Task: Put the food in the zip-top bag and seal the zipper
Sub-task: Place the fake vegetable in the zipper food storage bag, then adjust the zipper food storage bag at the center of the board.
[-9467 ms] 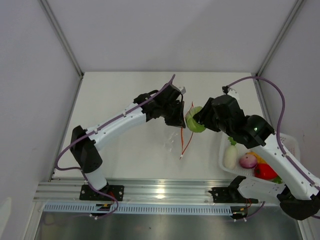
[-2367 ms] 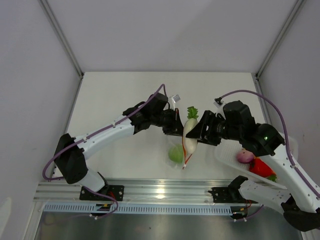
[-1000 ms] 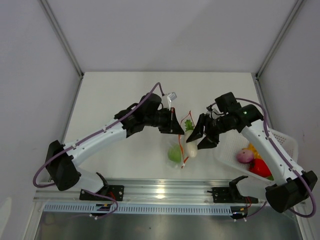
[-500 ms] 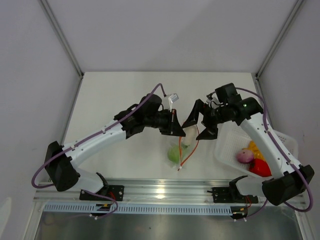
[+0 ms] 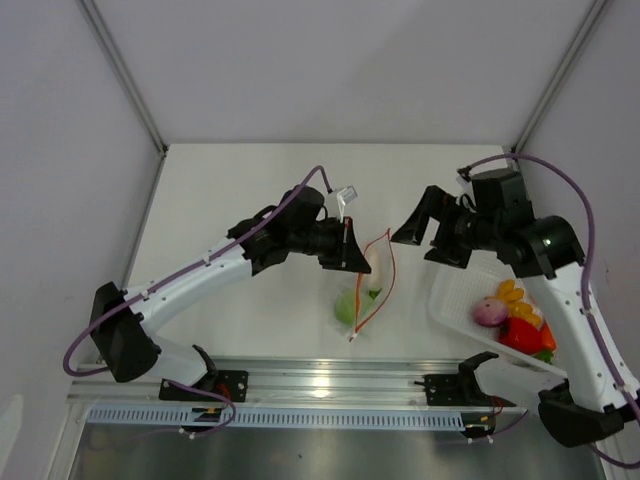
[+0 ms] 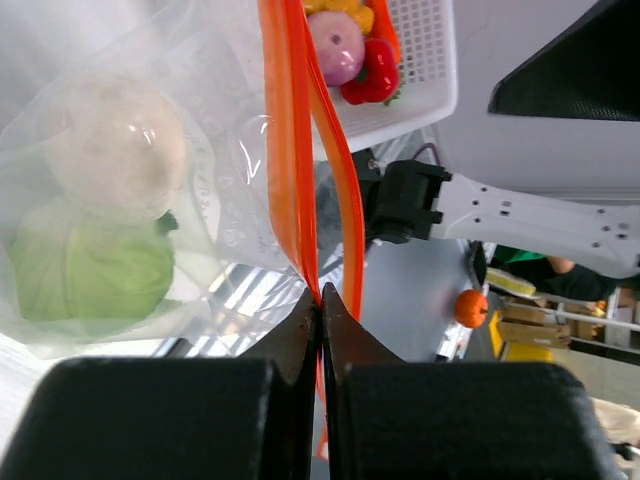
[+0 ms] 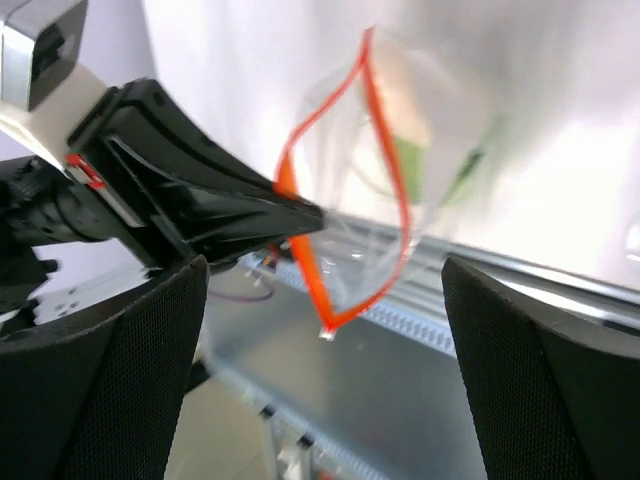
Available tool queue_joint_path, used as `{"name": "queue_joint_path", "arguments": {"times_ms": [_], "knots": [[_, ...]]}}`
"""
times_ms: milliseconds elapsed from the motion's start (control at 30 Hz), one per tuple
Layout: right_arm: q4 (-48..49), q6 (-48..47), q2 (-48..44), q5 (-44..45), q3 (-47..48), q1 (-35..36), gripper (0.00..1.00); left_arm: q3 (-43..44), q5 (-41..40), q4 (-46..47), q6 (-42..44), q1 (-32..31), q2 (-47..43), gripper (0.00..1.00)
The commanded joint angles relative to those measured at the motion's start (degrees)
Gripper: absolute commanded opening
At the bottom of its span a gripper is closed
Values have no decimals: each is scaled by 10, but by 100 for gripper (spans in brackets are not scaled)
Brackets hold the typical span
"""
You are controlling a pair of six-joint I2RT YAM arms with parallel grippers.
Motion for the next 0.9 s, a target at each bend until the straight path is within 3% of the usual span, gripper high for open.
{"name": "queue_joint_path", "arguments": {"times_ms": [0, 100, 167, 233, 333, 467, 700, 867], "knots": [[-55, -22, -67, 146, 14, -12, 99, 40, 37, -7, -35, 6, -6, 1], [-67, -35, -90, 155, 1, -58, 99, 38, 26, 28, -31, 6, -31, 2], [-77, -46, -86, 149, -7, -95, 99, 68, -28, -20, -10, 14, 0, 1], [-87, -62, -73, 133, -25, -114, 99, 102, 4, -79, -12, 22, 36, 1], [-63, -85, -89, 61, -66, -110, 98, 52, 7, -4, -37, 18, 1, 0], [-31, -53, -103, 69, -76, -42, 90, 67, -2, -37, -23, 19, 16, 0], [37, 42, -77, 137, -123, 132, 78, 58, 7, -13, -38, 18, 19, 1], [62, 75, -48, 181, -161, 174, 69, 56, 4, -17, -35, 18, 11, 1]]}}
